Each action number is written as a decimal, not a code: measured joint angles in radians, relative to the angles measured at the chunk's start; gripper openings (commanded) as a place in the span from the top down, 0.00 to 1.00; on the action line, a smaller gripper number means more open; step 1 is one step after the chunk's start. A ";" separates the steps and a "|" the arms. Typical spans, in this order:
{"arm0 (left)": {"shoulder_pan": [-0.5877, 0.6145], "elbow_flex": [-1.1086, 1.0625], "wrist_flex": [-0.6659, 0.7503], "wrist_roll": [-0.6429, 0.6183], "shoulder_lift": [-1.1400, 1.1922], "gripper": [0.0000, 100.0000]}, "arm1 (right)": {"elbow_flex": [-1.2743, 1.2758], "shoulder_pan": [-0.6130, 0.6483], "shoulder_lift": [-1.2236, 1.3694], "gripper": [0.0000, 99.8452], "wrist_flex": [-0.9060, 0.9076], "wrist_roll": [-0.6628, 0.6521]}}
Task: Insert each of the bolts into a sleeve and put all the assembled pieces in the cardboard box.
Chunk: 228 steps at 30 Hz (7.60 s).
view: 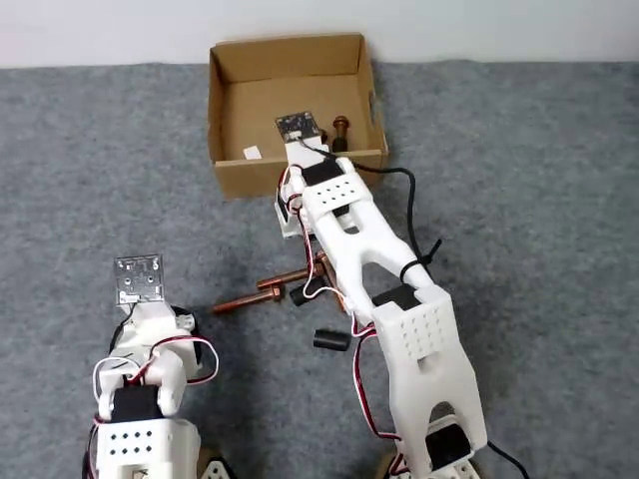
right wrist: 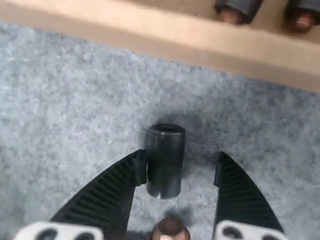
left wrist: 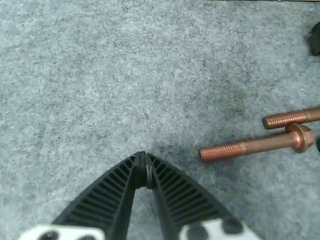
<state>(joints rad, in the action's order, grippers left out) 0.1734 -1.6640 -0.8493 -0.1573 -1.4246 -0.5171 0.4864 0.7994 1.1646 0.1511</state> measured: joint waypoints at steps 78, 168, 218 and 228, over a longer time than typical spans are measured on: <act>-0.173 0.341 -0.388 0.000 0.000 0.99 | 1.720 -0.471 -2.478 0.99 0.230 0.155; -0.540 1.352 -0.640 0.485 1.266 0.99 | 1.740 -0.471 -2.584 0.99 0.230 0.143; -0.539 0.592 -0.103 -0.278 -0.124 1.00 | 1.878 0.388 -2.605 0.99 -0.272 -0.227; -0.586 0.715 -0.160 -0.279 -0.124 1.00 | 1.927 0.388 -2.605 0.99 -0.293 -0.242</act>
<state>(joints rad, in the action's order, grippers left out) -0.4127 -0.9490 -1.0088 -0.4365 -1.5489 1.4101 0.8746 -1.8059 0.8715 -0.0913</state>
